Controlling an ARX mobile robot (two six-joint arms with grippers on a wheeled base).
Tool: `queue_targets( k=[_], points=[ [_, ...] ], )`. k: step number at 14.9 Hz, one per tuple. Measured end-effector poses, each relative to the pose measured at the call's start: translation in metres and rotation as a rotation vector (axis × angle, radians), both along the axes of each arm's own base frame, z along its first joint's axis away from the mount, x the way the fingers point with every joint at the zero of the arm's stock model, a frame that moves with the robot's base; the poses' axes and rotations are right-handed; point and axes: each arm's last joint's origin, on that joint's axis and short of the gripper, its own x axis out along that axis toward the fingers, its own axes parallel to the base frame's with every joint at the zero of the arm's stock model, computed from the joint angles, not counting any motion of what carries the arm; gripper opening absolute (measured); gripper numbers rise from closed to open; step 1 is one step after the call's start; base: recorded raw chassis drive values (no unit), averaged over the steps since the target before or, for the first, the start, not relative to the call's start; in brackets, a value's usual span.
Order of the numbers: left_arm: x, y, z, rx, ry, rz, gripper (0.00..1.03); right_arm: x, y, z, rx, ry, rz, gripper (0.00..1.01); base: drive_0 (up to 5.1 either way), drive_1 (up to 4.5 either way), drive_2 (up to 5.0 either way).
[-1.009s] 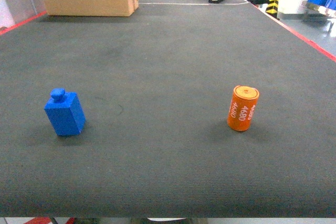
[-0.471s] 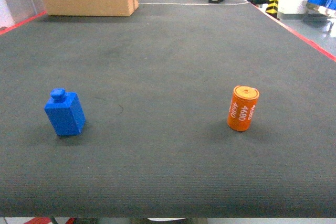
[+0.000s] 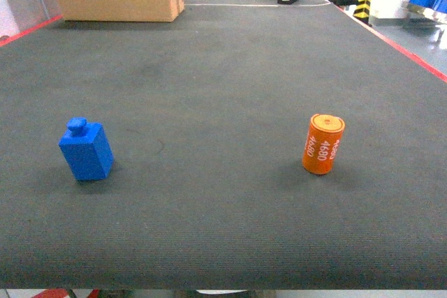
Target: Sort blue parts and orange caps into right shelf containers
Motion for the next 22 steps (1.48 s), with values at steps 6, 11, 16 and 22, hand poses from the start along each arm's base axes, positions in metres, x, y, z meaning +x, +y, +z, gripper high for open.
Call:
queue_targets(
  k=[6,11,16,22],
  points=[
    [0.0000,0.0000,0.0000,0.000,0.000,0.000,0.98,0.0000,0.0000,0.0000,0.000,0.000,0.000,0.98,0.0,0.00,0.0],
    [0.0000,0.0000,-0.0001,0.000,0.000,0.000,0.98,0.0000,0.0000,0.0000,0.000,0.000,0.000,0.98,0.0,0.00,0.0],
    [0.0000,0.0000,0.0000,0.000,0.000,0.000,0.98,0.0000,0.0000,0.0000,0.000,0.000,0.000,0.98,0.0,0.00,0.0],
    [0.0002,-0.0006,-0.0018,-0.006,0.060,0.073,0.98,0.0002,0.0000,-0.0015,0.002,0.027,-0.024,0.98,0.0,0.00,0.0]
  ],
)
